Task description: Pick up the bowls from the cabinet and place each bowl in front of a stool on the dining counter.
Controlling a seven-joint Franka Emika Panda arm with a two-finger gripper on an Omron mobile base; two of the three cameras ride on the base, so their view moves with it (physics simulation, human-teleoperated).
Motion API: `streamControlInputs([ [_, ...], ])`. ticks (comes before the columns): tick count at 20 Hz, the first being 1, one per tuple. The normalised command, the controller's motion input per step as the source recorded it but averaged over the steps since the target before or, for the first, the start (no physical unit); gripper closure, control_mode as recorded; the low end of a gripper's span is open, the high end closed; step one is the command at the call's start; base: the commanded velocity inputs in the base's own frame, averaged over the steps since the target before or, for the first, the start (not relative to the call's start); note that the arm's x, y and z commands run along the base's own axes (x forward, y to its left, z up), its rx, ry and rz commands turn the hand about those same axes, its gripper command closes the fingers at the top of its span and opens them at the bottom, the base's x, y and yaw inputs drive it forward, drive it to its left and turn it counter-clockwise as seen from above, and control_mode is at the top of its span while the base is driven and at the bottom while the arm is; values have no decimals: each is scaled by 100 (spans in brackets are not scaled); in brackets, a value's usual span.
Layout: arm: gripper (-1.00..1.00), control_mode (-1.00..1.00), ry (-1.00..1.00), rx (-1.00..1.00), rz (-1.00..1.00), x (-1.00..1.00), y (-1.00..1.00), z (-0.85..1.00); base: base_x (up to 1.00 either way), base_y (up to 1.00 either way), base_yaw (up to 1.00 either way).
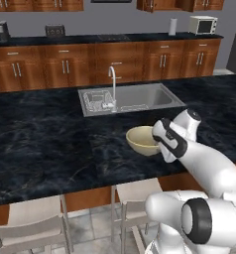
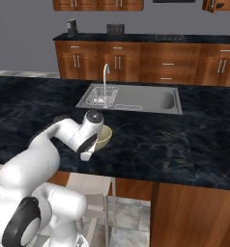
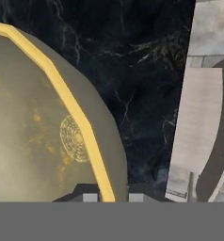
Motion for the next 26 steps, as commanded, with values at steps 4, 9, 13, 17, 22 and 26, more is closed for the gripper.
streamControlInputs([
  [4,100,-100,-1,1,0,37,0,-32,0,0,0],
  [9,100,-100,0,0,0,50,0,-15,0,0,0],
  [13,100,-100,0,0,0,53,0,-15,0,0,0],
  [17,100,-100,0,1,0,47,0,-17,0,0,0],
  [22,100,-100,0,1,0,31,0,-14,0,0,0],
  [26,-100,-100,1,0,0,2,0,0,0,0,0],
])
